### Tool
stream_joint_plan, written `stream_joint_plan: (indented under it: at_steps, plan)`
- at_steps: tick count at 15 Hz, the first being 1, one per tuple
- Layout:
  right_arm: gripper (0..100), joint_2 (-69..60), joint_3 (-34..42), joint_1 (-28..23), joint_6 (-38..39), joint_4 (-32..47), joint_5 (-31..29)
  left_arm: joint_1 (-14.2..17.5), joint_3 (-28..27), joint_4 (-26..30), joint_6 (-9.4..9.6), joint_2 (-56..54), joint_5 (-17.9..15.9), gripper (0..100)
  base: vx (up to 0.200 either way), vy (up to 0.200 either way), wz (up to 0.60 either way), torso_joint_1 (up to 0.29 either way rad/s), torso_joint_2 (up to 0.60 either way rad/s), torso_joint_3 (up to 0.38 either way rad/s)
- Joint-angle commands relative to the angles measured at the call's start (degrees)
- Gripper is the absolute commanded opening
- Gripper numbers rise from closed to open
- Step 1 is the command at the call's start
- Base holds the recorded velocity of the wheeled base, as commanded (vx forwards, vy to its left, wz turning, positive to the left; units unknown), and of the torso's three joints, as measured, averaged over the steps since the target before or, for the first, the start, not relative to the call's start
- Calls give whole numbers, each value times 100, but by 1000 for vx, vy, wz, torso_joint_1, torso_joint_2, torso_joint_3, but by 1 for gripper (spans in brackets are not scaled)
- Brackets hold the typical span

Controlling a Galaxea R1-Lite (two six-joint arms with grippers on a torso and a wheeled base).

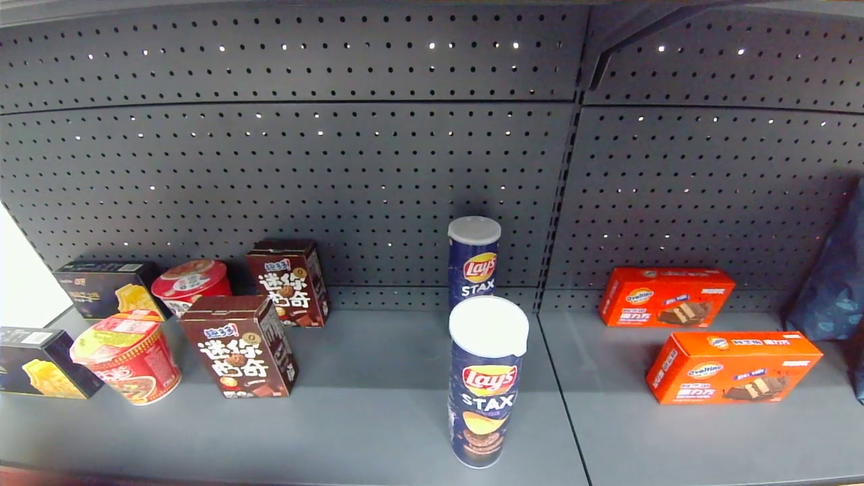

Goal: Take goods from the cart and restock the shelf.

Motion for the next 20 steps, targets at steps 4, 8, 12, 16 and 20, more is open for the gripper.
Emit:
stream_joint_plan:
  at_steps: [4,8,12,16,20]
  plan:
    - [100,-864,597,-255,-260,-328,1393,263,664,63,124,-1036,-190,100,0,0,0,0,0,0]
    - [100,-864,597,-264,-268,-319,1754,263,699,-42,71,-1036,-779,100,0,0,0,0,0,0]
    - [100,-864,605,-264,-224,-345,1710,263,699,-42,185,-1036,-779,100,0,0,0,0,0,0]
    - [100,-864,605,-264,-233,-345,1736,263,699,-51,177,-1036,-787,100,-50,0,0,1,2,1]
    - [100,-864,605,-255,-251,-336,1745,263,699,-51,133,-1036,-779,100,0,0,0,0,0,0]
